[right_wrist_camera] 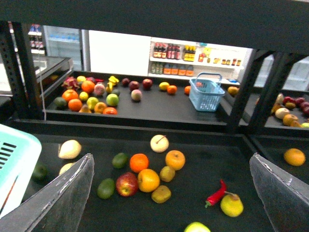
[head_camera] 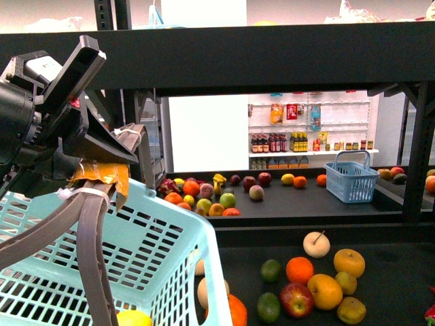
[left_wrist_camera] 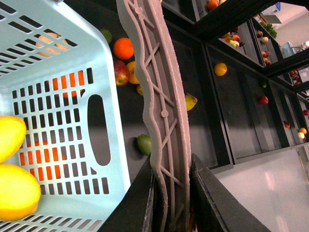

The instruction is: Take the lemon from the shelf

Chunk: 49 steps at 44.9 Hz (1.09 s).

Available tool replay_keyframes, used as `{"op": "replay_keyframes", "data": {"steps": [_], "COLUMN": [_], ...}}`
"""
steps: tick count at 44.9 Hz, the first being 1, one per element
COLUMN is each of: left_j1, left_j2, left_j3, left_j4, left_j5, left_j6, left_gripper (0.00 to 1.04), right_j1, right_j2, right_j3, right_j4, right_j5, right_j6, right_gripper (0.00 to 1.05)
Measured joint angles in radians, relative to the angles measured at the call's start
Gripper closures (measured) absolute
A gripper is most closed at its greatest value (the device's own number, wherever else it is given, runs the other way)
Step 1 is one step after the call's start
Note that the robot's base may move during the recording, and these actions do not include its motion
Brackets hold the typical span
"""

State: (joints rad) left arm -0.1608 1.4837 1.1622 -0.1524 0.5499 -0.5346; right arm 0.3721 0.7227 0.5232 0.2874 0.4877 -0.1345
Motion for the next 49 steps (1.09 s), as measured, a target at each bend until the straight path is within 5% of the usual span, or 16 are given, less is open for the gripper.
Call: {"op": "replay_keyframes", "data": {"steps": [11, 17, 35, 49], "left_j1": [0.001, -0.001, -0.001, -0.001], "left_j2": [0.000, 0.000, 0.001, 0.001], "left_j3": [0.000, 0.000, 0.000, 0.000], "left_j4": [0.000, 0.000, 0.000, 0.000], "left_j5": [-0.003, 0.003, 0.001, 0.001], "left_j6": [0.000, 0.003, -0.001, -0.002], "left_gripper": [0.90, 0.90, 0.90, 0.90], "right_j1": [0.256, 0.154, -0.142, -0.365], "right_j2": [-0.352, -0.459, -0.634, -0.706], "right_j3": [-0.189, -0.295, -0.452, -0.506], "right_j4": [-0.078, -0.245, -0.272, -0.289], "right_j5": [0.330, 0.043, -0.270, -0.485], "right_j6": [-0.021, 0.086, 0.119, 0.124], "right_gripper": [0.08, 0.32, 1.03, 1.02]}}
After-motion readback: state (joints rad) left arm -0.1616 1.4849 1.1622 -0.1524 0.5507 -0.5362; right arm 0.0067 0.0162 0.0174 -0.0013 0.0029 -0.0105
